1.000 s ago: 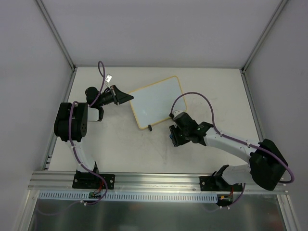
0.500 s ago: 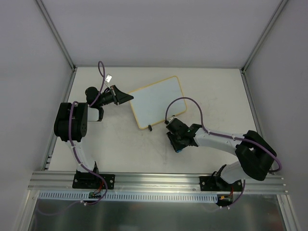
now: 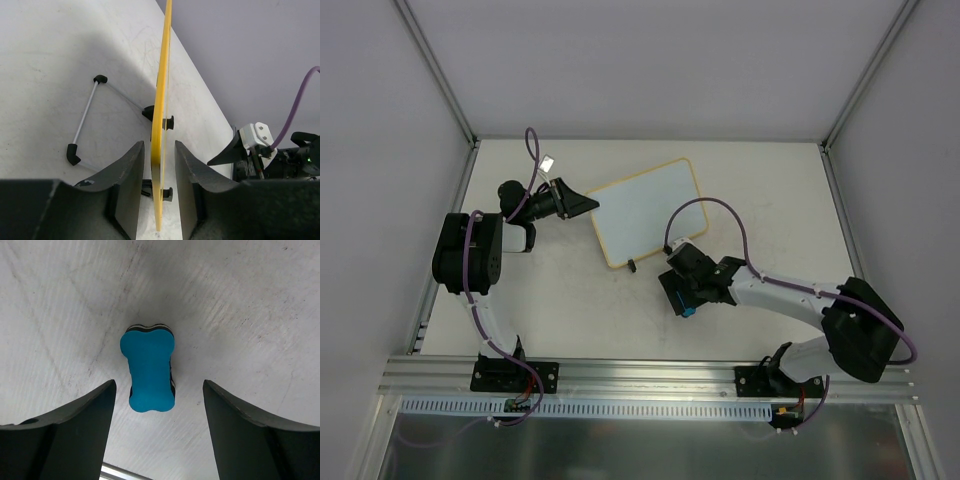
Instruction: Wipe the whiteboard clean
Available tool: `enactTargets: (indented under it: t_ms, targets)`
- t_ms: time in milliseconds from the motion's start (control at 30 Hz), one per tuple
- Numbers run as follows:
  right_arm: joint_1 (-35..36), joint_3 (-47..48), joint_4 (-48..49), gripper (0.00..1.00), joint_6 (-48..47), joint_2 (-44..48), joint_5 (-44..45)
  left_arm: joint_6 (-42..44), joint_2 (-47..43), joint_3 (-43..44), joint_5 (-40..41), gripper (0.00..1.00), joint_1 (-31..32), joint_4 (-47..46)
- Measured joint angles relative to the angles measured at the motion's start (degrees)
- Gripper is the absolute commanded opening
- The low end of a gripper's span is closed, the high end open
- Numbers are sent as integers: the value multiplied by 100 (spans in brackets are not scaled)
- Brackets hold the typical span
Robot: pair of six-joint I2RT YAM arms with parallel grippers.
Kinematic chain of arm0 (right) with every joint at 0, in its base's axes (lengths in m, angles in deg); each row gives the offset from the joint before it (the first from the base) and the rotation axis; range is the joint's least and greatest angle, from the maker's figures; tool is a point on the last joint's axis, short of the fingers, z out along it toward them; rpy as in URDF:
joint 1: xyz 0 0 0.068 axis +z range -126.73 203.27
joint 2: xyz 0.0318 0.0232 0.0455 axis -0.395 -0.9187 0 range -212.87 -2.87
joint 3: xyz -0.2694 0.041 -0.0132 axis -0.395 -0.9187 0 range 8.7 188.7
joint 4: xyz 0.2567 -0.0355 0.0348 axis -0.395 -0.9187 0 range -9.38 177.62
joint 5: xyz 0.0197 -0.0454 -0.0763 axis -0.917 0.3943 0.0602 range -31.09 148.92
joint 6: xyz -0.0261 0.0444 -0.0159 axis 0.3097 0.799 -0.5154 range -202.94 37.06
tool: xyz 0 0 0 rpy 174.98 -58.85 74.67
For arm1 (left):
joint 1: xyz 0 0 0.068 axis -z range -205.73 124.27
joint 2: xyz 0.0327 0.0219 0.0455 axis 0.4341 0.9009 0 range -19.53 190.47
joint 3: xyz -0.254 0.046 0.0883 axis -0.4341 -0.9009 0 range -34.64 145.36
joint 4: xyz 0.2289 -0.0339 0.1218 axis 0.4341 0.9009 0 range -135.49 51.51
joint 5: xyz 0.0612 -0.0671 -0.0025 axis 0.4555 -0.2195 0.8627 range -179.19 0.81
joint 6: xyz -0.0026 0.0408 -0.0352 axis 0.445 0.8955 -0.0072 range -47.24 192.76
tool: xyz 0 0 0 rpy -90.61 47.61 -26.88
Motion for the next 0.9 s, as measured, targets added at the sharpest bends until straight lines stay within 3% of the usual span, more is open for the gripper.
enactTargets:
  t_ms: [200,500,700,900]
  targets:
    - [2,0,-2,74,0,155,0,-7,0,-33,-2,44,-44,-7]
    - [2,7,-44,79,-37,767,76,-140,-326,-446,81,46,-334,-133]
    - [0,-7,221,89,-168,2133,304,83,-1770,-1300,601,50,-560,297]
    - [-197,-787,1008,93,-284,3438,393,260,-3768,-2332,1598,58,-466,1086]
